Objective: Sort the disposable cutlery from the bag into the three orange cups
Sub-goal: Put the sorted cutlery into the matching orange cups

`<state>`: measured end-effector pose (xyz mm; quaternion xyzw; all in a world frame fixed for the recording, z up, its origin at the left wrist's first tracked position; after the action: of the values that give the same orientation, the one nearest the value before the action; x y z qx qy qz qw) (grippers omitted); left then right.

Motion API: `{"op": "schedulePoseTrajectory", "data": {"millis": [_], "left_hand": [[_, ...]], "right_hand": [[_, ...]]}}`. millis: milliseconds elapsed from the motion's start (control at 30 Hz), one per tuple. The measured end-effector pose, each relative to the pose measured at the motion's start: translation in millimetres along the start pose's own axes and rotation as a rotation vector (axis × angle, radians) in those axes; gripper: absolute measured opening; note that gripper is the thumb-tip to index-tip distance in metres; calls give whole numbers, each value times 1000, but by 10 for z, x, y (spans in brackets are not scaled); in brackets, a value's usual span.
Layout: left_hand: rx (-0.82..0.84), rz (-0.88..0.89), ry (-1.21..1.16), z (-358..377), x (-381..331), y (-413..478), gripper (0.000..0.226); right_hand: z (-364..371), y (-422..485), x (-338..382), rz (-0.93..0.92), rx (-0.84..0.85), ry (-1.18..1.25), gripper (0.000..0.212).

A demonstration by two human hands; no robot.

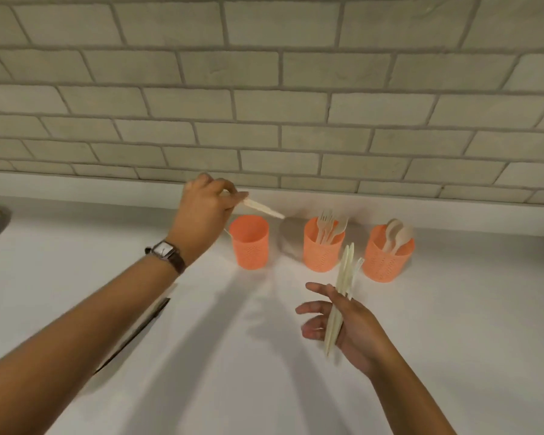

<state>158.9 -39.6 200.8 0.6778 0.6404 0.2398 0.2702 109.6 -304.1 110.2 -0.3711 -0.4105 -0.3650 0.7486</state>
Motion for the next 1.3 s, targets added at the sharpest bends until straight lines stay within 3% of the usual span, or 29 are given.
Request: {"op": "schedulePoseTrajectory", "data": {"millis": [133, 267, 367, 433, 533, 633, 800, 1000, 1133, 1300], "left_hand": [[250, 224, 505, 399, 144, 199, 28], [416, 411, 638, 734, 81, 137, 25], [413, 442, 529, 877, -33, 51, 38], [349, 341, 342, 828, -153, 25, 49], [224, 121, -53, 611, -439, -92, 40], [168, 192, -352, 289, -798, -292, 33], [254, 655, -248, 73, -1089, -504, 25], [209, 722, -244, 33, -1094, -466, 30], [150, 748, -266, -16, -1090, -437, 19], [126, 749, -278, -4, -1003, -506, 23]], "right_hand": [[-14, -7, -12, 46, 38, 118, 42], [-26, 8, 5, 99, 147, 255, 39], [-70, 24, 13, 103, 206, 323, 51], [-91, 35, 18, 95, 244, 357, 58], [-100, 44, 24, 101, 284, 375, 57], [-82, 26, 17, 144, 308, 338, 54], [3, -33, 61, 196, 405, 318, 48], [58, -72, 98, 253, 438, 259, 48], [134, -110, 124, 210, 418, 231, 44], [208, -155, 125, 145, 419, 166, 49]]}}
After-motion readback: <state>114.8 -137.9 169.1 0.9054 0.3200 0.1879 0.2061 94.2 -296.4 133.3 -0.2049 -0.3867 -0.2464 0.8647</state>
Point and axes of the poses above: each hand's wrist, its own y-axis towards the middle knuckle, its own z-axis out of the palm, x = y × z, the point moved 2 cm from there along y, towards the middle knuckle, and after that the axes turned 8 degrees about -z, right-handed, at the moved point
